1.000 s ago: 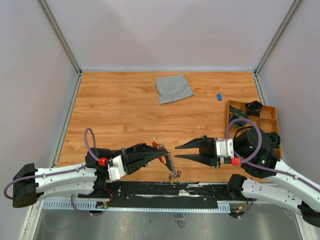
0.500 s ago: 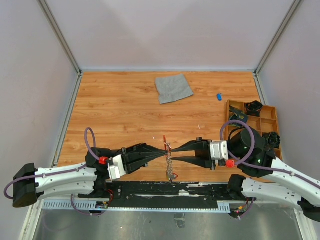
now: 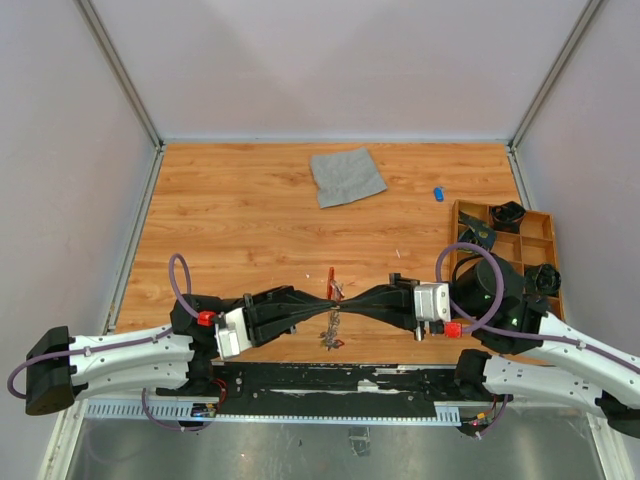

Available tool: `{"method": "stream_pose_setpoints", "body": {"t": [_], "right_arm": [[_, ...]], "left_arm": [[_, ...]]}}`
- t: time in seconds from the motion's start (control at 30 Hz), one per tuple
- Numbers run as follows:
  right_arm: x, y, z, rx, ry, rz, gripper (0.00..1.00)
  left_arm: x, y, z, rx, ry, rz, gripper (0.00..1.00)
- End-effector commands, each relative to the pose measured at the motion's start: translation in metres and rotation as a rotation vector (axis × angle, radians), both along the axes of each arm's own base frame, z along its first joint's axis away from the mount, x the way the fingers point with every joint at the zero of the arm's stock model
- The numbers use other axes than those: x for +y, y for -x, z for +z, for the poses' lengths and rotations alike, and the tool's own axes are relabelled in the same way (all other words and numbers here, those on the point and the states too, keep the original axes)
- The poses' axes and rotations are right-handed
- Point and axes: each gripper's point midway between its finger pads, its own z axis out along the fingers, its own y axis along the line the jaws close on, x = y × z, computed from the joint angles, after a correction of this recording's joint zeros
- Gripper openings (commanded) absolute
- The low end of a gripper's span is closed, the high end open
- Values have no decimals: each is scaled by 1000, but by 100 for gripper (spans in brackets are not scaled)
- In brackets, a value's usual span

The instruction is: Put the keys on the keyring

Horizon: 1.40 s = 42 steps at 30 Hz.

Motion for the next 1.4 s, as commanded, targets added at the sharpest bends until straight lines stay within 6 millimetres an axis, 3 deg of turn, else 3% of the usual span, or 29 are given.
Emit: {"method": "stream_pose_setpoints", "body": {"t": [0.0, 0.07, 0.3, 0.4, 1.13, 1.37], "right_arm": [[-5, 1, 20, -9, -33, -18, 1], [-6, -1, 17, -6, -11, -31, 1], [-16, -9, 6, -30, 97, -96, 1], [-21, -14, -2, -53, 153, -129, 0], [-34, -19, 11, -67, 167, -181, 1], [-33, -18, 11, -60, 169, -176, 1]], "left_arm": [[12, 4, 29, -19, 84, 2, 1], [10, 3, 29, -15, 72, 5, 2], [-1, -7, 23, -39, -56, 71, 24], [-10, -13, 15, -60, -160, 111, 29], [-27, -15, 4, -17, -321, 77, 36], [-29, -17, 4, -12, -332, 85, 26]]}}
